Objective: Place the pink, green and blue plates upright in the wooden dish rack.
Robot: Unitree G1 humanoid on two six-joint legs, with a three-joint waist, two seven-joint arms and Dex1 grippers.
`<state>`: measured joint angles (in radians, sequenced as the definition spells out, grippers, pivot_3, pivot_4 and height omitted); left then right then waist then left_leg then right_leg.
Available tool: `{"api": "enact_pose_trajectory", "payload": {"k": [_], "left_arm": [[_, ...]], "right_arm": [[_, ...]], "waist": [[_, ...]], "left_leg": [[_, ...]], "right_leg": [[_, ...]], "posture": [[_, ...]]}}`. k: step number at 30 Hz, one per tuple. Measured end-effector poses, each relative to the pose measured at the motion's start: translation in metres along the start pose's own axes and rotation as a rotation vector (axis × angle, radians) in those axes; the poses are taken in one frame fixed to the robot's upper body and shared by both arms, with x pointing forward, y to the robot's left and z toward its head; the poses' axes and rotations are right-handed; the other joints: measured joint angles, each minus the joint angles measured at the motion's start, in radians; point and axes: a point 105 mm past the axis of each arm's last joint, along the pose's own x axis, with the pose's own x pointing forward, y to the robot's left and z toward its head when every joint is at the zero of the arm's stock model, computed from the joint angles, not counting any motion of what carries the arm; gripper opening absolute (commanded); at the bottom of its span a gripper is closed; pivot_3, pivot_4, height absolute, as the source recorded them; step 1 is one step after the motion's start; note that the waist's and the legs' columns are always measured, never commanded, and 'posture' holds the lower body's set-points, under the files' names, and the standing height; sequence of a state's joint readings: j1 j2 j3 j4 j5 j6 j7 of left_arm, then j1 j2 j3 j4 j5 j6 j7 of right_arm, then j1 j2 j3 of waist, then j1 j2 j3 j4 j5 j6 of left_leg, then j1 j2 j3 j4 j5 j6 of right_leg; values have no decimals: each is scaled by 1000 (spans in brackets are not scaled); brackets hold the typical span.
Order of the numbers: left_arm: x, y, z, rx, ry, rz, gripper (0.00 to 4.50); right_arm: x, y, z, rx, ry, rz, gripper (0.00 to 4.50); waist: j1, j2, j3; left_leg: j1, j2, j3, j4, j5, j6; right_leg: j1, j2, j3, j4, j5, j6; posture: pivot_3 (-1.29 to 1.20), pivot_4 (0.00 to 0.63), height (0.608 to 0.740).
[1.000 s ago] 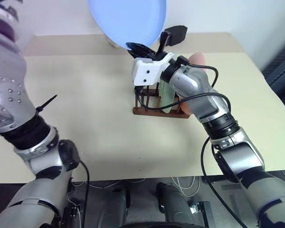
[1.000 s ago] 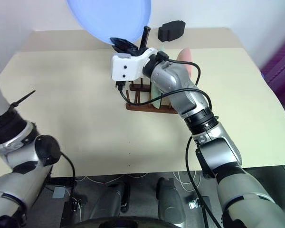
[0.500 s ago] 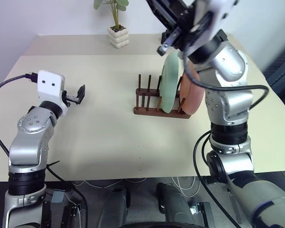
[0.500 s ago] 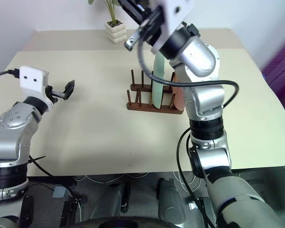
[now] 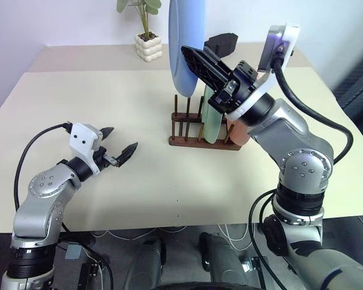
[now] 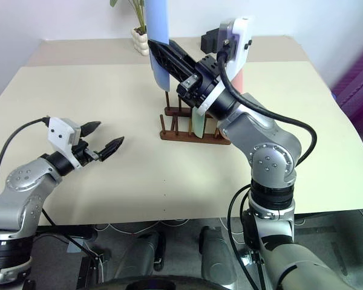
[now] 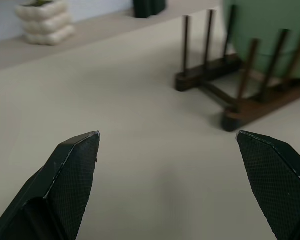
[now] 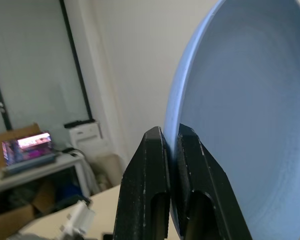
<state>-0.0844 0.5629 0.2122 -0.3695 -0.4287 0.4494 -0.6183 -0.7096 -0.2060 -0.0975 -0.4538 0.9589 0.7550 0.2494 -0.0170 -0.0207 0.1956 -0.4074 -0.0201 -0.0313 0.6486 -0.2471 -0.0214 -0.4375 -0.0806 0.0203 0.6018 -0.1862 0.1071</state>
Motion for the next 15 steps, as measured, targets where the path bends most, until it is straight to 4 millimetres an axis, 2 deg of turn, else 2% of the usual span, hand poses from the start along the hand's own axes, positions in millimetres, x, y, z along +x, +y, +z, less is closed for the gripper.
{"api": "enact_pose_trajectory", "payload": {"k": [5, 15], "left_arm": [[-3, -12, -5, -16, 13, -57, 4471], [0, -19, -8, -19, 18, -88, 4471]], "right_arm": [[-8, -9, -19, 62, 64, -79, 0], [-12, -13, -31, 135, 100, -133, 0]], "waist": [[1, 0, 0], [0, 0, 0]], "left_leg": [[0, 0, 0, 0, 0, 0], [0, 0, 0, 0, 0, 0]], "right_leg": [[0, 0, 0, 0, 0, 0], [0, 1, 0, -1, 0, 0]], "posture": [[0, 150, 735], [0, 150, 735]]}}
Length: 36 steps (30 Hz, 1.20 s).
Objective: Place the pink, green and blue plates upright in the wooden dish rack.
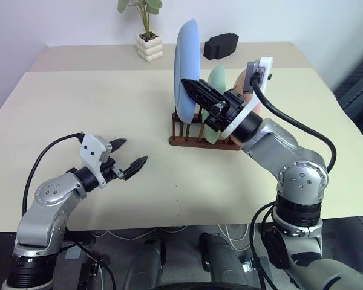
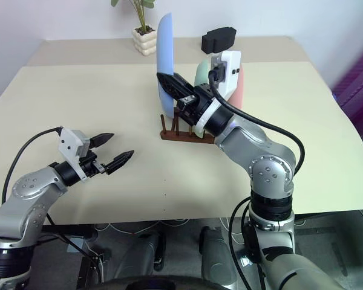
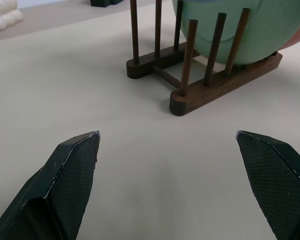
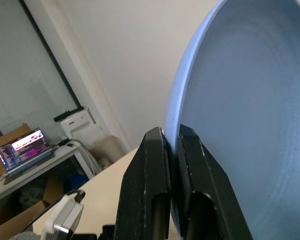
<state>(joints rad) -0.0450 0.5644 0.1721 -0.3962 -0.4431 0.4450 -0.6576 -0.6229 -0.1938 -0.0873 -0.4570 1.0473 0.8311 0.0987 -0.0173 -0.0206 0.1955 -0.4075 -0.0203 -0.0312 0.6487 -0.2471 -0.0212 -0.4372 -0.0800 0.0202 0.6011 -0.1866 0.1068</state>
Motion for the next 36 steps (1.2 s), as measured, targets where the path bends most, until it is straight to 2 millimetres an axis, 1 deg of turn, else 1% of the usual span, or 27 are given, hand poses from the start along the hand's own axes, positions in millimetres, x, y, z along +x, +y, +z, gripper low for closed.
{"api": "enact_pose_trajectory", "payload": {"k": [5, 12, 20, 26, 28, 29, 30, 32, 33, 35, 36], "left_arm": [[0, 0, -1, 4, 5, 0, 4471], [-1, 0, -2, 19, 2, -3, 4471], [-2, 0, -4, 19, 0, -1, 4471], [0, -4, -8, 8, 9, -10, 4471], [0, -6, -9, 5, 12, -13, 4500], [1, -6, -9, 4, 12, -13, 4500], [1, -6, -9, 4, 13, -12, 4500], [1, -6, -9, 4, 12, -9, 4500], [1, -6, -10, 3, 12, -9, 4500], [2, -7, -10, 3, 13, -10, 4500], [2, -7, -10, 3, 13, -10, 4500]], "right_arm": [[1, -3, -2, 29, 3, -20, 0], [2, -14, -9, 64, 33, -80, 0], [2, -18, -15, 86, 60, -107, 0], [2, -20, -19, 112, 80, -121, 0], [2, -21, -21, 119, 87, -125, 717], [2, -22, -21, 123, 87, -129, 972], [1, -23, -21, 126, 86, -134, 1416], [0, -25, -21, 131, 87, -140, 2446], [0, -25, -21, 131, 86, -140, 2855], [0, -25, -21, 131, 86, -141, 3951], [0, -25, -21, 131, 86, -141, 4397]], "waist": [[0, 0, 0], [0, 0, 0], [0, 0, 0], [0, 0, 0], [0, 0, 0], [0, 0, 0], [0, 0, 0], [0, 0, 0], [0, 0, 0], [0, 0, 0], [0, 0, 0]], "left_leg": [[0, 0, 0, 0, 0, 0], [0, 0, 0, 0, 0, 0], [0, 0, 0, 0, 0, 0], [0, 0, 0, 0, 0, 0], [0, 0, 0, 0, 0, 0], [0, 0, 0, 0, 0, 0], [0, 0, 0, 0, 0, 0], [0, 0, 0, 0, 0, 0], [0, 0, 0, 0, 0, 0], [0, 0, 0, 0, 0, 0], [0, 0, 0, 0, 0, 0]], "right_leg": [[0, 0, 0, 0, 0, 0], [0, 0, 0, 0, -1, -1], [0, 0, 0, 0, -1, -1], [0, 0, 0, -1, -1, -2], [0, 0, 0, -1, -1, -2], [0, 0, 0, -1, -1, -2], [0, 0, 0, -1, -1, -2], [0, 0, 0, -1, -1, -2], [0, 0, 0, -1, -1, -2], [0, 0, 0, -1, -1, -2], [0, 0, 0, -1, -1, -2]], "posture": [[0, 150, 735], [0, 150, 735], [0, 150, 735], [0, 150, 735], [0, 150, 735], [0, 150, 735], [0, 150, 735], [0, 150, 735], [0, 150, 735], [0, 150, 735], [0, 150, 735]]}}
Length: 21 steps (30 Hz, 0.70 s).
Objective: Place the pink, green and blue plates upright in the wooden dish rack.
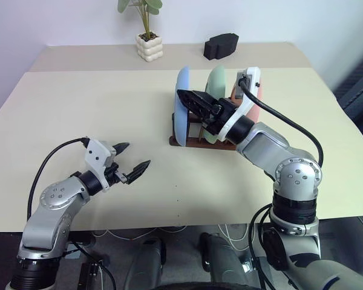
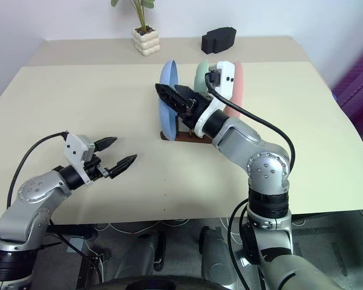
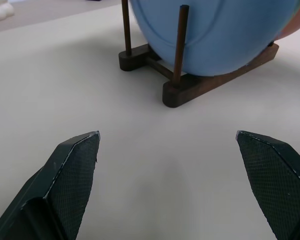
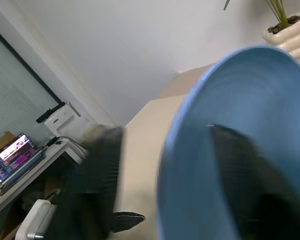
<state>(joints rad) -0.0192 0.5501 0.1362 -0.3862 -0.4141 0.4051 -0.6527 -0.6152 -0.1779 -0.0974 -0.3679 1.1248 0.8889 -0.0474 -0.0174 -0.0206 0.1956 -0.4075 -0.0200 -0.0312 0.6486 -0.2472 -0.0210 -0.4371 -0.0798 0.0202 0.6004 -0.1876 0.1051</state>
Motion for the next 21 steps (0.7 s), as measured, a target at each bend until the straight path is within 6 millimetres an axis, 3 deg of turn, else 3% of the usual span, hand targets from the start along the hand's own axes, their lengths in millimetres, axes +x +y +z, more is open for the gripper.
{"api": "enact_pose_trajectory", "payload": {"k": [13, 21], "left_arm": [[1, 0, 1, 1, -2, 2, 4500], [2, 0, 2, 0, -8, 3, 4500]], "right_arm": [[-1, -2, 5, -94, 8, 3, 4464], [-4, 23, 28, -428, -17, 131, 4464]], "waist": [[0, 0, 0], [2, 0, 0]], "left_leg": [[0, 0, 0, 0, 0, 0], [0, 0, 0, 0, 0, 0]], "right_leg": [[0, 0, 0, -1, 0, 0], [0, 0, 0, -2, 0, 0]], "posture": [[0, 150, 735], [0, 150, 735]]}}
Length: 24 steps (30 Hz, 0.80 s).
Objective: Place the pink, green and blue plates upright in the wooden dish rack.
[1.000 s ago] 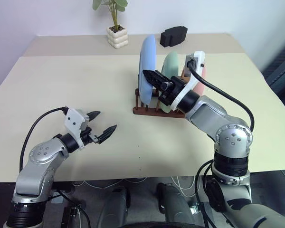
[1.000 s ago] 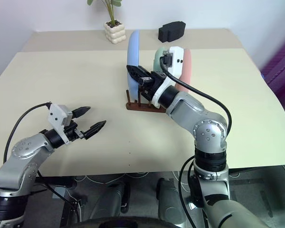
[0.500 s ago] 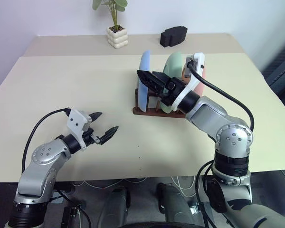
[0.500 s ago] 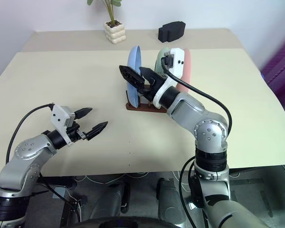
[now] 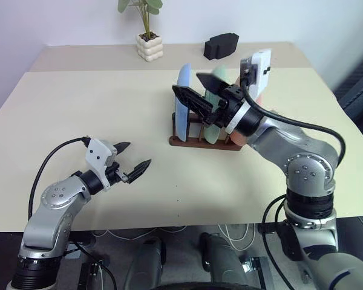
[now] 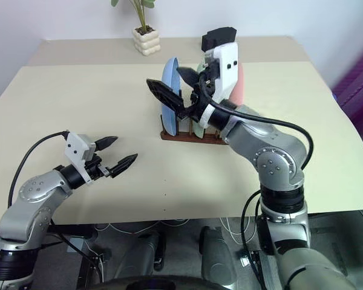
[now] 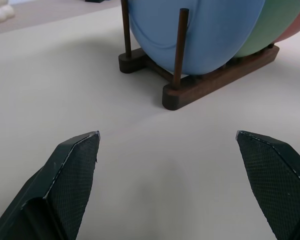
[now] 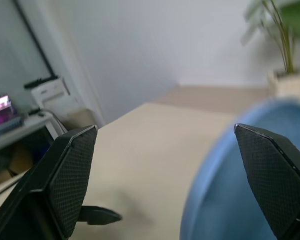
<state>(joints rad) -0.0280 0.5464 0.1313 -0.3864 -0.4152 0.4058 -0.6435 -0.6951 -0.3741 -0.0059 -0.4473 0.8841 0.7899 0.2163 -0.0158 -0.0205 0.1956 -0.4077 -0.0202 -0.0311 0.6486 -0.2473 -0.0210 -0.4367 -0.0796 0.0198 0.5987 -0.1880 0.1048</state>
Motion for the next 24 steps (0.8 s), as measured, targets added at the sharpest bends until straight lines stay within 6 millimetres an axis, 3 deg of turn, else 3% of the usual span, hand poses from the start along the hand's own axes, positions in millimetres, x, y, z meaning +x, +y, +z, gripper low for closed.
{"api": "enact_pose_trajectory", "payload": {"k": [6, 10, 13, 17, 24], "left_arm": [[2, 1, 2, -1, -12, 8, 4500], [2, 7, -1, 0, -7, 39, 4500], [2, 24, -6, 35, 7, 115, 4500], [-4, 50, -13, 70, 30, 231, 4500], [-14, 74, -25, 78, 57, 353, 4500]], "right_arm": [[-14, -11, 35, -294, -56, 38, 4464], [-48, -62, 66, -448, -78, -106, 4464], [-86, -103, 71, -489, -59, -252, 4464], [-136, -142, 42, -435, 29, -388, 4464], [-217, -170, -40, -275, 227, -569, 4464]], "waist": [[3, 0, 0], [6, 0, 0], [7, -1, 0], [2, 0, 0], [3, 1, 0]], "left_leg": [[0, 0, 0, 0, 0, 0], [0, -1, 1, 1, 0, 1], [0, -1, 0, 1, 0, 1], [1, 0, 2, 1, -1, 1], [2, 0, 2, 1, -1, 2]], "right_leg": [[1, 0, 0, -2, 0, 0], [3, 0, 0, -4, 0, 0], [3, 0, -1, -4, 0, 0], [4, 0, 0, -4, 0, 0], [5, 0, 1, -3, 1, 2]], "posture": [[0, 150, 735], [0, 150, 735], [0, 150, 735], [0, 150, 735], [0, 150, 735]]}}
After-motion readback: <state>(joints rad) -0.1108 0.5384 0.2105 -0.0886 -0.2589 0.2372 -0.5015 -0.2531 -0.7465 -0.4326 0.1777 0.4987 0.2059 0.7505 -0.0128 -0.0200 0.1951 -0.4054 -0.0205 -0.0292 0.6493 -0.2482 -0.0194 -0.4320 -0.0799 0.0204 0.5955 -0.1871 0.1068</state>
